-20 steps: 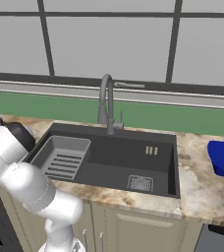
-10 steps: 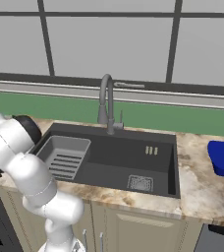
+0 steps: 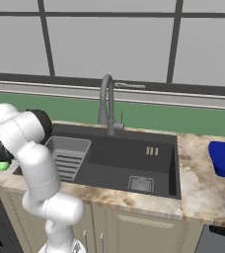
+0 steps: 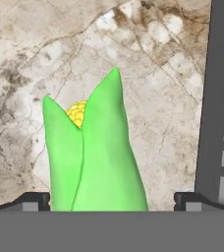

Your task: Pick up all produce items and place them in the sink. Turn on the sink faucet to wash them. Then turn the sink off and put them in the tray.

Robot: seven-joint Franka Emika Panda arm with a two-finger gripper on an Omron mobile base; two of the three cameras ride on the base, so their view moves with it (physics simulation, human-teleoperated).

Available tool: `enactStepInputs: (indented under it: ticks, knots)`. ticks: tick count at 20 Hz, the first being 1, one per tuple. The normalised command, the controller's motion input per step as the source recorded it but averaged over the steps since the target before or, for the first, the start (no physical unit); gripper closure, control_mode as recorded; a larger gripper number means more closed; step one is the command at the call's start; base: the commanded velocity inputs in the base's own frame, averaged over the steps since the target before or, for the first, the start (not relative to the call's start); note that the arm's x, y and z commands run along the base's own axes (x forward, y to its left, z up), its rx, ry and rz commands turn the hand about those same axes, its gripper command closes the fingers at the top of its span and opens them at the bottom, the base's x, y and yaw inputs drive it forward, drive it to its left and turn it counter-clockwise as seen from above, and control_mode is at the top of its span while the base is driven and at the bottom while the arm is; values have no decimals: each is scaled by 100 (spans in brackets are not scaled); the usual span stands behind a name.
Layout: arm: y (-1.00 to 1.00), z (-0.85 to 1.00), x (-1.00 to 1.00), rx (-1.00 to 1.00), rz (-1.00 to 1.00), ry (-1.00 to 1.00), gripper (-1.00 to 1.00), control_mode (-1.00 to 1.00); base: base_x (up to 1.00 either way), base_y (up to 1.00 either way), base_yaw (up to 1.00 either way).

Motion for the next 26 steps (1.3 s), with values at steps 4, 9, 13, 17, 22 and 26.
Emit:
enactStepInputs:
  ticks: [4,9,13,17,22,26]
  knots:
    - [13,-22,7,0,0,5,-100,-100,0,0,0]
    - [6,-14,1,0,0,4,-100,-100,0,0,0]
    - [5,-16,2,0,0,3,100,-100,0,0,0]
    - [4,-5,3,0,0,2,100,-100,0,0,0]
    - [-16,-2,-5,-2,0,-6,100,-100,0,0,0]
    - [-90,37,0,0,-2,-4,100,-100,0,0,0]
